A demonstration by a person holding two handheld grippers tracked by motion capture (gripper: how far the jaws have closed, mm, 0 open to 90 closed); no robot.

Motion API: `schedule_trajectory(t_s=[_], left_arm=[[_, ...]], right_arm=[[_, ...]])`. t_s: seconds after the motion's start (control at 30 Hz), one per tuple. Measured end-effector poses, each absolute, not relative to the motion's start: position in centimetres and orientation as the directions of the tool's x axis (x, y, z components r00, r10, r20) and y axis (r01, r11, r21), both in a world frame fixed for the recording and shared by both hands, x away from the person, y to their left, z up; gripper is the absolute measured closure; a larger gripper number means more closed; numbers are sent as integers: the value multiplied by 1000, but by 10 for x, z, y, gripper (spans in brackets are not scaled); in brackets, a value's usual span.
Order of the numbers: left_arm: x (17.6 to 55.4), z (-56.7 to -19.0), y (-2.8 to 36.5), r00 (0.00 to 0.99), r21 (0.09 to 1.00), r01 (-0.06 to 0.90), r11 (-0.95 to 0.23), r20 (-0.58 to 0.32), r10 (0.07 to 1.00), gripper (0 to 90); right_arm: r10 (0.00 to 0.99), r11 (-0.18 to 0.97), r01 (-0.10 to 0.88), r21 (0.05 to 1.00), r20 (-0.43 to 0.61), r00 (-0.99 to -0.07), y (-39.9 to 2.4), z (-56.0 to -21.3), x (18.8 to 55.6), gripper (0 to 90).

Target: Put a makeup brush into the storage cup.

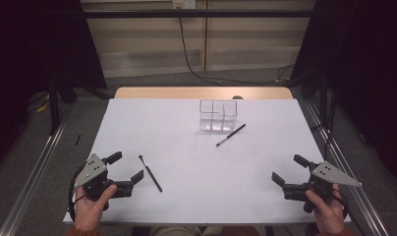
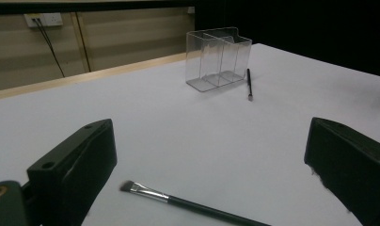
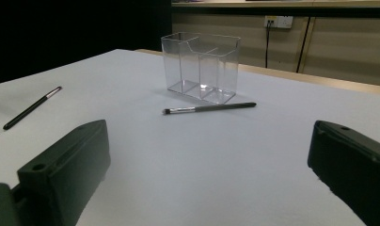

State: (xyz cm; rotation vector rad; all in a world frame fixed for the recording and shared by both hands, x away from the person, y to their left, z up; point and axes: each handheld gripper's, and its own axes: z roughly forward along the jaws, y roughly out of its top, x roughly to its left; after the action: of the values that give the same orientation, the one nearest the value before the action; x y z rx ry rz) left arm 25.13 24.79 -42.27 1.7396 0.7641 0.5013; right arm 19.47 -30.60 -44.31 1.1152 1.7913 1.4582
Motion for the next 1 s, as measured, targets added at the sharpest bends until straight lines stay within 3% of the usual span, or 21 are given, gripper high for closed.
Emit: schedule_trajectory(t_s=[0.5,1.0], left_arm=[[272,-417,235,729,954,216,-207,-16,685,27],[299,-417,227,727,926,277,-255,-29,686,31]], right_arm=[[863,61,246,967,73,-500,-305,-443,195,0],[861,48,257,965,91,-501,-304,-444,196,0]])
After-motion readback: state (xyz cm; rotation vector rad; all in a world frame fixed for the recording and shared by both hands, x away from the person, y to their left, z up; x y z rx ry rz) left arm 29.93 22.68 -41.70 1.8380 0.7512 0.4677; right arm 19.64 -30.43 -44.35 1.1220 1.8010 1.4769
